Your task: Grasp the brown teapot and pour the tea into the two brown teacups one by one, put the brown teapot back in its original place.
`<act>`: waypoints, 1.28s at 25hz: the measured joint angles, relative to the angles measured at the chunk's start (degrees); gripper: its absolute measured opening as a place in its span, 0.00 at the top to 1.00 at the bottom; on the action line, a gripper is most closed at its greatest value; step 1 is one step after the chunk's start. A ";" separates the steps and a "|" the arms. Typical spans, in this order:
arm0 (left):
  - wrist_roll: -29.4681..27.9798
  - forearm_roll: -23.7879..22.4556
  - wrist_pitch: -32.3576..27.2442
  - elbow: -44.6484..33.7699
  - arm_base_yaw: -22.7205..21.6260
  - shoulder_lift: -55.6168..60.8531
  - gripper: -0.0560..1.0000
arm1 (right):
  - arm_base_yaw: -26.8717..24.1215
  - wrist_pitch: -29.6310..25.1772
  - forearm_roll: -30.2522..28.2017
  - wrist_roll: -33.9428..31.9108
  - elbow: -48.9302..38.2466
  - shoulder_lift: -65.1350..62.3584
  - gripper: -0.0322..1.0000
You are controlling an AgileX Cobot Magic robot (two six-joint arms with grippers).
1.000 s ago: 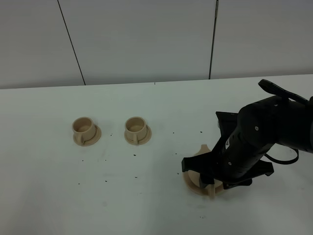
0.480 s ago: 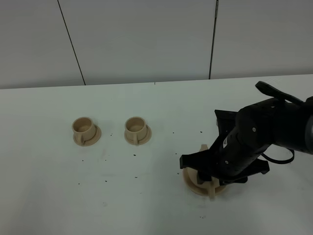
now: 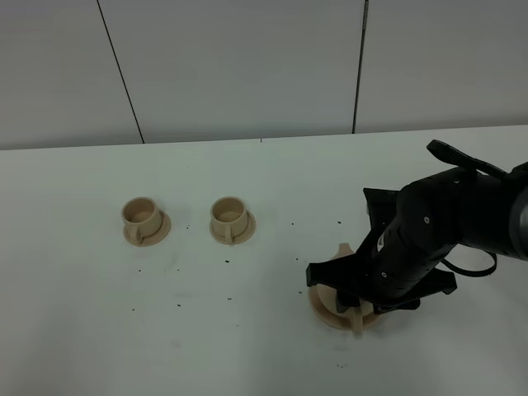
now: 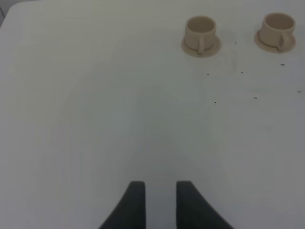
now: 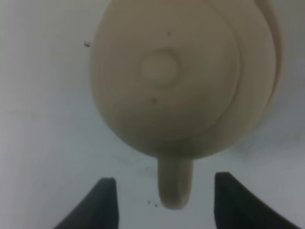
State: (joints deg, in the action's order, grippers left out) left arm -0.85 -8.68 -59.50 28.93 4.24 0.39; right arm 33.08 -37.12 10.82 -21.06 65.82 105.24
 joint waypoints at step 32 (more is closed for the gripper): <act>0.00 0.00 0.00 0.00 0.00 0.00 0.73 | -0.07 1.47 -0.86 0.05 0.00 2.13 0.62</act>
State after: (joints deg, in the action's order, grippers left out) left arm -0.85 -8.68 -59.50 28.93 4.24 0.39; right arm 33.00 -35.65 9.96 -21.01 65.82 107.37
